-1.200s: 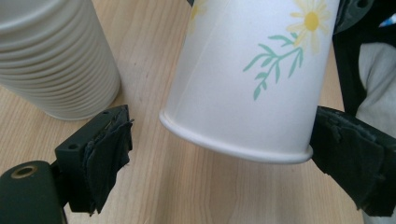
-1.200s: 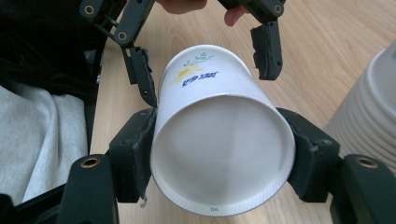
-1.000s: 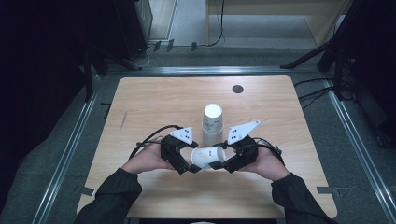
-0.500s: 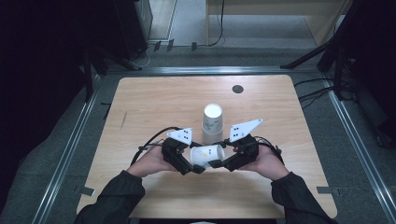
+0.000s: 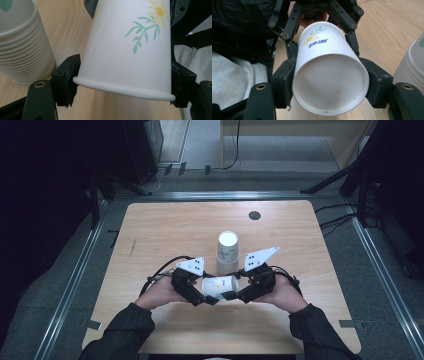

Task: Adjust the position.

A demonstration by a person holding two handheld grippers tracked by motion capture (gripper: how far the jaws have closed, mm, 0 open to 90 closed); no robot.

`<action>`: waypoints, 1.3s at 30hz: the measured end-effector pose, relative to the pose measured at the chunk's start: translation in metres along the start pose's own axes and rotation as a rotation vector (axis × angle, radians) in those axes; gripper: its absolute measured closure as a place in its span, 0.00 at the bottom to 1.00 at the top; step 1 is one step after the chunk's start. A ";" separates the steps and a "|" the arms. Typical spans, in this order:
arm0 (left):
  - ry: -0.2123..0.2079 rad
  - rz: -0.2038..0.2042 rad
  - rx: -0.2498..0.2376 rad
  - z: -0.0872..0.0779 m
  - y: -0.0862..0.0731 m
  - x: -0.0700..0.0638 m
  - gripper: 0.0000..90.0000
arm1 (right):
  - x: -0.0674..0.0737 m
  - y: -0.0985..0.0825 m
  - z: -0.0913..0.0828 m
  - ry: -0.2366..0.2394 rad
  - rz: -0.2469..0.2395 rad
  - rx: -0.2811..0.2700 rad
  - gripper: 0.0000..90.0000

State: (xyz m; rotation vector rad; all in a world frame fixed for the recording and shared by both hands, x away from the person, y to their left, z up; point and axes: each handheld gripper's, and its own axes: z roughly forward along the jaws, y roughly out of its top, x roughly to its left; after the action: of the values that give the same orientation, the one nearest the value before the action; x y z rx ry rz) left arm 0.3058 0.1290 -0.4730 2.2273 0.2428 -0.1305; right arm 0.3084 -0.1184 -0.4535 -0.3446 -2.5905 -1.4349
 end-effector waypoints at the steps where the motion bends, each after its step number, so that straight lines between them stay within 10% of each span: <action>1: 0.006 0.003 0.004 -0.002 0.000 0.000 0.29 | 0.000 0.000 0.001 0.000 0.000 -0.002 0.36; 23: 0.044 0.050 0.241 -0.015 0.014 0.002 0.30 | -0.001 -0.004 0.008 -0.062 -0.044 0.076 0.27; 39: 0.039 0.048 0.401 0.012 0.016 0.001 0.30 | -0.001 -0.008 0.027 -0.050 -0.071 0.139 0.30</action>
State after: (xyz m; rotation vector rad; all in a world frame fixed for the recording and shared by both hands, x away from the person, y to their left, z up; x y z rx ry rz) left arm 0.3100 0.1099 -0.4679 2.6345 0.1962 -0.1180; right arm 0.3064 -0.0997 -0.4743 -0.2759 -2.7499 -1.2741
